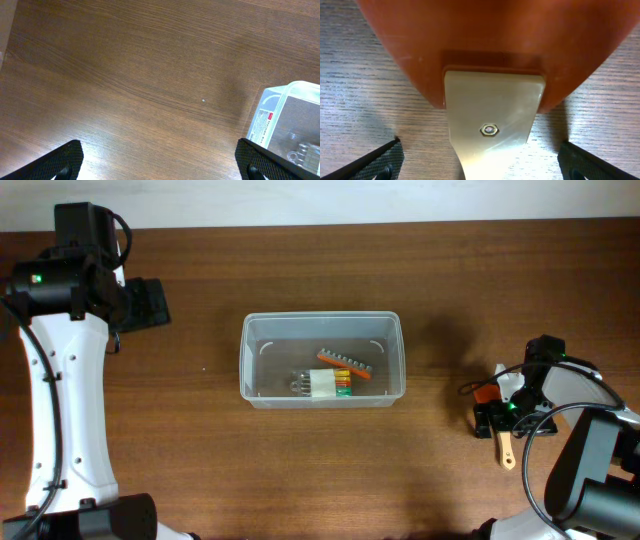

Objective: Pack container
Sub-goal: 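Close the right gripper on the scraper handle near the blade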

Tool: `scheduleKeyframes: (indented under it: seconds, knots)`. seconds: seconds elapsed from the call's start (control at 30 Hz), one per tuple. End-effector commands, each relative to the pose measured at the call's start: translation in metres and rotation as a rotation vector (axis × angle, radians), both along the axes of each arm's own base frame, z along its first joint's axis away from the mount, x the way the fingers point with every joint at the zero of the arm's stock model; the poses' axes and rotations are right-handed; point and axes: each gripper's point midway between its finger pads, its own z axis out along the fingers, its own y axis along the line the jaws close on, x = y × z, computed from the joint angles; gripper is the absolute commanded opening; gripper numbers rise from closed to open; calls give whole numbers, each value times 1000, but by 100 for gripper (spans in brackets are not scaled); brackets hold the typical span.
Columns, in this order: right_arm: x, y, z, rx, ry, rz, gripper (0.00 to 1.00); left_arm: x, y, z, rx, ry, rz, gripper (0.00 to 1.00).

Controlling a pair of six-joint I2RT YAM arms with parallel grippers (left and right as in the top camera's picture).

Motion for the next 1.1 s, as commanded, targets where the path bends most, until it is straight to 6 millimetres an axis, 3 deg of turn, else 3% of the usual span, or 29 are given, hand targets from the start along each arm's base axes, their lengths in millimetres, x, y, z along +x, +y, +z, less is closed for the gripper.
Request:
scheduleKeyframes:
  seconds: [0.0,0.53,0.73,0.83,1.0,1.07]
  knots:
    - [-3,3,-4,3,12,-29,99,-1,2,10,14,-26,0,99]
    - [-10,5,-3,11,38,-30,100,-1,2,10,14,-27,0,99]
    - [-13,6,-3,13,53,-30,90,-1,2,10,14,-27,0,99]
    - [-14,6,-3,15,57,-30,78,-1,2,10,14,-26,0,99]
    - [-15,6,-2,16,61,-30,77,-1,2,10,14,-27,0,99]
    - [-17,7,-2,18,67,-30,71,-1,2,10,14,-27,0,99]
